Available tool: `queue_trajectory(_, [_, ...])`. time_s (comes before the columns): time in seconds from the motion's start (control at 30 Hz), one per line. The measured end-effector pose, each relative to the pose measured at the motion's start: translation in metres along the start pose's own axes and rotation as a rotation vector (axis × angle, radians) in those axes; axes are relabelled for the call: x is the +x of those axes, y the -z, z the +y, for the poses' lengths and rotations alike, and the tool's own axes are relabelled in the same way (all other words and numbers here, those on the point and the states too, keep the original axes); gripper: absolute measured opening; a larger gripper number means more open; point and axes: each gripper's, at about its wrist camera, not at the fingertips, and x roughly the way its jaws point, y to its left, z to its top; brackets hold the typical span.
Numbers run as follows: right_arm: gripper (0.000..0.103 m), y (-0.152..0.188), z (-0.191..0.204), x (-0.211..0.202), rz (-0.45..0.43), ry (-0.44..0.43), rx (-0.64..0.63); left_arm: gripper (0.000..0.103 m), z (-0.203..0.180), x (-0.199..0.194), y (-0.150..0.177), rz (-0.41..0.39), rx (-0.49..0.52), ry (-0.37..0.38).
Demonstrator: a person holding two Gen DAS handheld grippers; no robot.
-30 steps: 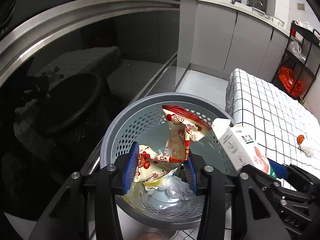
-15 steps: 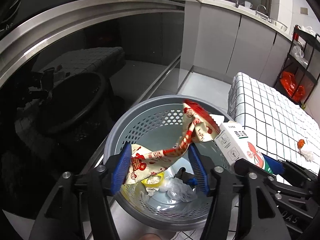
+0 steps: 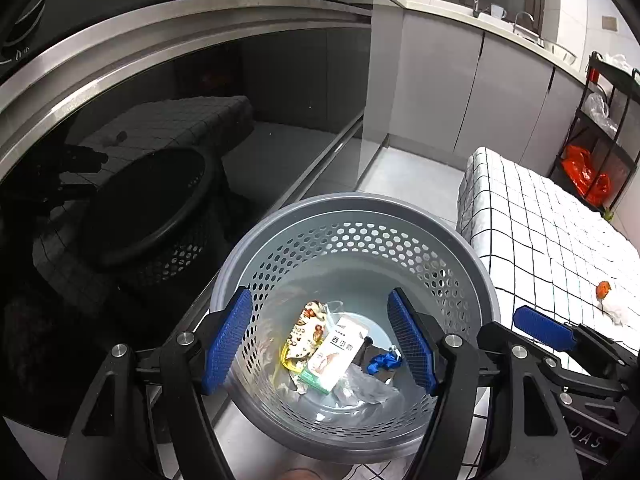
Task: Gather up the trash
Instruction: 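Carry wrapper and medicine box over the grey basket and release both inside, then move both open tools back toward the tissue and orange peel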
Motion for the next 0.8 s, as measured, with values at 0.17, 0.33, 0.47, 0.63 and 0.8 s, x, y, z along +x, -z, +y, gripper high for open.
queue_trajectory(0.17, [0.059, 0.002, 0.0, -0.003, -0.006, 0.001, 0.003, 0.069, -0.001, -0.001, 0.0, -0.004, 0.006, -0.001])
queue_trajectory(0.33, [0.059, 0.009, -0.002, -0.011, -0.011, 0.02, -0.005, 0.072, -0.003, -0.002, 0.001, -0.011, 0.008, 0.008])
queue_trajectory(0.47, [0.059, 0.015, -0.007, -0.022, -0.019, 0.043, 0.003, 0.073, -0.006, -0.004, 0.002, -0.02, 0.015, 0.013])
queue_trajectory(0.63, [0.059, 0.027, -0.024, -0.05, -0.046, 0.073, 0.034, 0.073, -0.015, -0.007, 0.005, -0.022, 0.033, 0.036])
queue_trajectory(0.8, [0.062, 0.044, -0.054, -0.09, -0.092, 0.149, 0.072, 0.076, -0.032, -0.016, 0.013, -0.034, 0.071, 0.08])
